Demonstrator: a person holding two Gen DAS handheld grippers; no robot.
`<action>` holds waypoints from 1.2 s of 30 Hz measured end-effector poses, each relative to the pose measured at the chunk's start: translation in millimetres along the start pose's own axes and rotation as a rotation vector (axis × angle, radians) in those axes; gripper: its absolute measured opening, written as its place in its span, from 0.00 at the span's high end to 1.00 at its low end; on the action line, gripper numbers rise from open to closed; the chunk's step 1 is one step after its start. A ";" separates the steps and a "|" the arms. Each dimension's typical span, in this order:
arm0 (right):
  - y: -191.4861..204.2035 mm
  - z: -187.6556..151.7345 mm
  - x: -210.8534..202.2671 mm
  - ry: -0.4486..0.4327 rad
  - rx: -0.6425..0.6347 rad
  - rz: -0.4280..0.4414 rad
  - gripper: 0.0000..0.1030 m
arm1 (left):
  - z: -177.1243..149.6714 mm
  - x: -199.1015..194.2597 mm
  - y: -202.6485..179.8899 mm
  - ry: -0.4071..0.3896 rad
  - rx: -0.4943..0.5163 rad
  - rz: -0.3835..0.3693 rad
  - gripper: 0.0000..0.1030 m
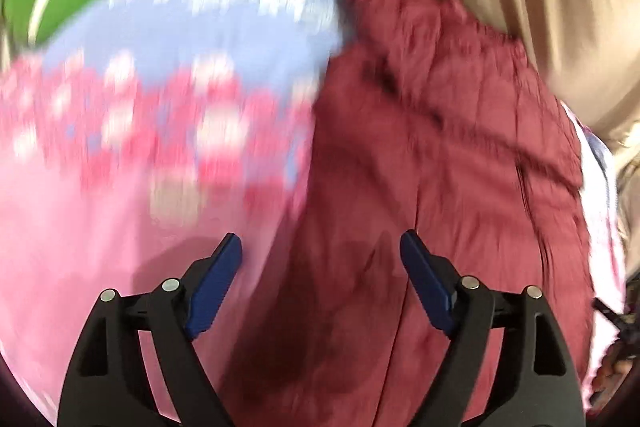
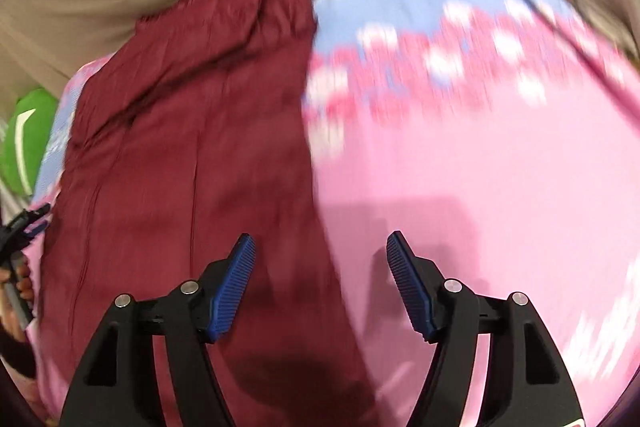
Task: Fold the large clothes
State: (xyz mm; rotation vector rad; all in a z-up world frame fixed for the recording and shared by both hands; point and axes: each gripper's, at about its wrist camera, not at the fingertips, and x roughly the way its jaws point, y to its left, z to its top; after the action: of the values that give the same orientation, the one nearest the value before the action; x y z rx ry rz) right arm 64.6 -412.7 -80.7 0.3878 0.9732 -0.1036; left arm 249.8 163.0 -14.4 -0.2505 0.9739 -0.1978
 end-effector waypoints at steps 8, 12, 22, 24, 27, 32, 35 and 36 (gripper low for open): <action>18.9 -39.6 -13.9 -0.004 -0.037 0.006 0.90 | -51.9 -23.2 -33.1 0.039 0.181 -0.023 0.90; 24.2 -62.8 -51.5 -0.033 -0.080 -0.018 0.96 | -74.3 -54.0 -41.1 0.042 0.232 -0.026 0.93; -6.6 -188.7 -121.5 0.124 -0.083 -0.007 0.90 | -195.5 -132.9 -0.8 0.192 0.196 -0.109 0.87; -8.8 -204.3 -129.0 0.132 -0.105 -0.044 0.85 | -198.6 -154.8 0.0 0.127 0.190 -0.092 0.85; -8.9 -190.3 -150.7 0.072 -0.119 -0.094 0.79 | -174.4 -193.8 -4.3 -0.021 0.191 -0.090 0.76; 16.5 -110.3 -184.9 -0.157 -0.162 -0.040 0.74 | -112.4 -215.8 -55.1 -0.210 0.308 -0.106 0.67; 50.9 -50.2 -163.6 -0.226 -0.198 0.025 0.74 | -72.1 -188.6 -91.7 -0.238 0.354 -0.118 0.67; 61.5 -35.3 -153.8 -0.225 -0.204 0.049 0.78 | -56.1 -169.4 -106.0 -0.225 0.357 -0.117 0.67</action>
State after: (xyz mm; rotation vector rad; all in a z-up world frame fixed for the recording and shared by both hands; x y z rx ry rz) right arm -34.0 -356.0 44.8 0.2072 0.7432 -0.0026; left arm 104.5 102.0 120.7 -0.0006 0.6868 -0.4362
